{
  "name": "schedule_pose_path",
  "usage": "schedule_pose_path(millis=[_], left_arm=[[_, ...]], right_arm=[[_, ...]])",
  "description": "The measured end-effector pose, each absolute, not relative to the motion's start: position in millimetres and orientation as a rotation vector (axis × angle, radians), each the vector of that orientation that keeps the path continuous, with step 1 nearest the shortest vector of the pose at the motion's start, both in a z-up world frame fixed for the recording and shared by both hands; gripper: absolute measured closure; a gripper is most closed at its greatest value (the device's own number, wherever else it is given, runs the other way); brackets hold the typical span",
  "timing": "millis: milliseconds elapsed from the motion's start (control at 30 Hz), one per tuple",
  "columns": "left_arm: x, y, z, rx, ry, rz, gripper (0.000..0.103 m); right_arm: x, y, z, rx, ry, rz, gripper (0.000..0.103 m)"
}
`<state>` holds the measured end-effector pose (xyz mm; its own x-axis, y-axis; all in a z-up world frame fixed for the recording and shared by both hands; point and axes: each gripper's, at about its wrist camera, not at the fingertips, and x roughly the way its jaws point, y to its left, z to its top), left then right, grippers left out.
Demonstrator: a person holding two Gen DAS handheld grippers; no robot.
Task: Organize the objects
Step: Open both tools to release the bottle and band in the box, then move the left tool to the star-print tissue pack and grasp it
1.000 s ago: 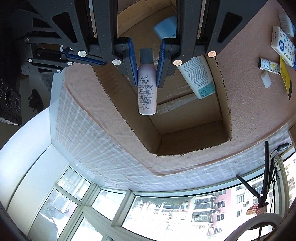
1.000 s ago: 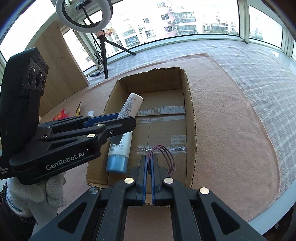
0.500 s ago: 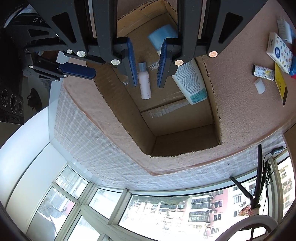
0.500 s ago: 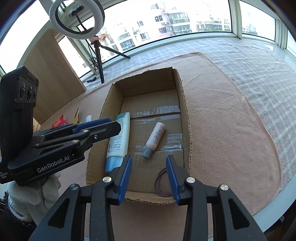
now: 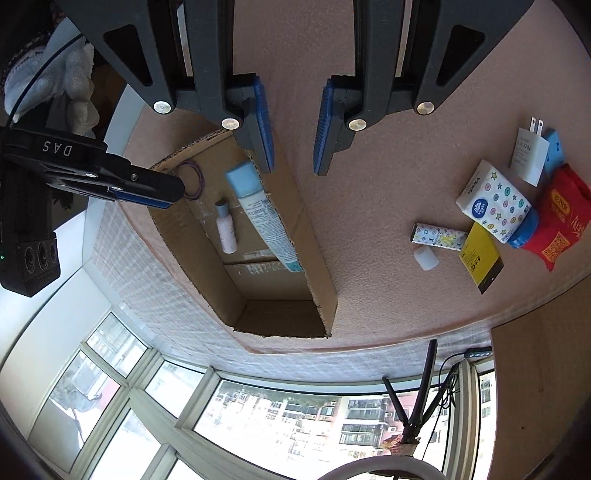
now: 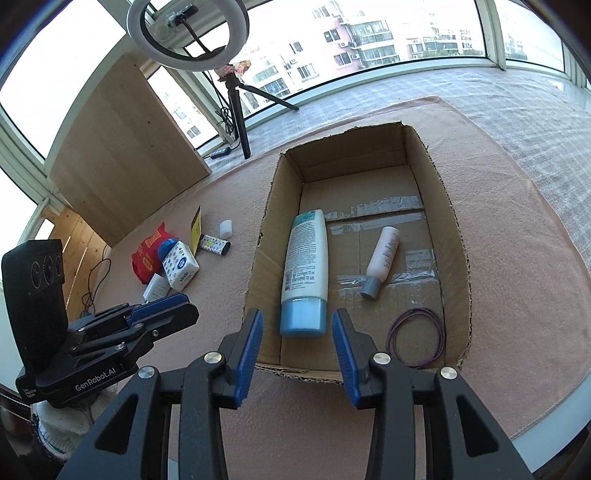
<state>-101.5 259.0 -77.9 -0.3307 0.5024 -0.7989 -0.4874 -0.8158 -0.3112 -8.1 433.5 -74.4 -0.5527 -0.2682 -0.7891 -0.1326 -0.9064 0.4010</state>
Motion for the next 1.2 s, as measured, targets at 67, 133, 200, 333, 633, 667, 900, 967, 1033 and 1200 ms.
schedule_pose_path(millis=[67, 133, 200, 333, 633, 667, 900, 967, 1033, 1200], left_arm=[[-96.8, 238.9, -80.5, -1.325, -0.040, 2.178, 0.079], [-93.3, 218.2, -83.3, -1.343, -0.073, 2.197, 0.079], [-89.7, 197.9, -86.0, -1.356, -0.099, 2.219, 0.079], [-85.9, 161.1, -94.4, -1.395, -0.136, 2.250, 0.079], [-75.2, 100.0, -93.4, -1.413, -0.205, 2.319, 0.079], [-73.8, 93.6, -93.4, -1.415, -0.213, 2.326, 0.079], [-67.2, 51.9, -94.0, -1.438, -0.294, 2.381, 0.079], [-66.1, 40.9, -94.1, -1.445, -0.314, 2.397, 0.079], [-64.3, 31.4, -93.4, -1.451, -0.335, 2.413, 0.079], [-62.0, 12.7, -96.9, -1.463, -0.384, 2.433, 0.079]], right_arm=[[-11.9, 420.8, -73.9, 1.444, -0.625, -2.606, 0.067], [-16.9, 407.8, -74.0, 1.447, -0.602, -2.581, 0.067], [-22.2, 394.6, -74.5, 1.455, -0.582, -2.561, 0.067], [-37.6, 368.0, -75.9, 1.477, -0.537, -2.502, 0.067], [-109.3, 294.7, -77.6, 1.509, -0.363, -2.375, 0.067], [-119.6, 285.0, -79.5, 1.516, -0.331, -2.359, 0.067], [-186.0, 235.5, -107.5, 1.600, -0.175, -2.322, 0.067], [-199.3, 228.9, -117.5, 1.628, -0.162, -2.307, 0.067], [-209.0, 223.6, -124.3, 1.647, -0.150, -2.287, 0.067], [-223.2, 214.4, -131.7, 1.665, -0.124, -2.279, 0.067]])
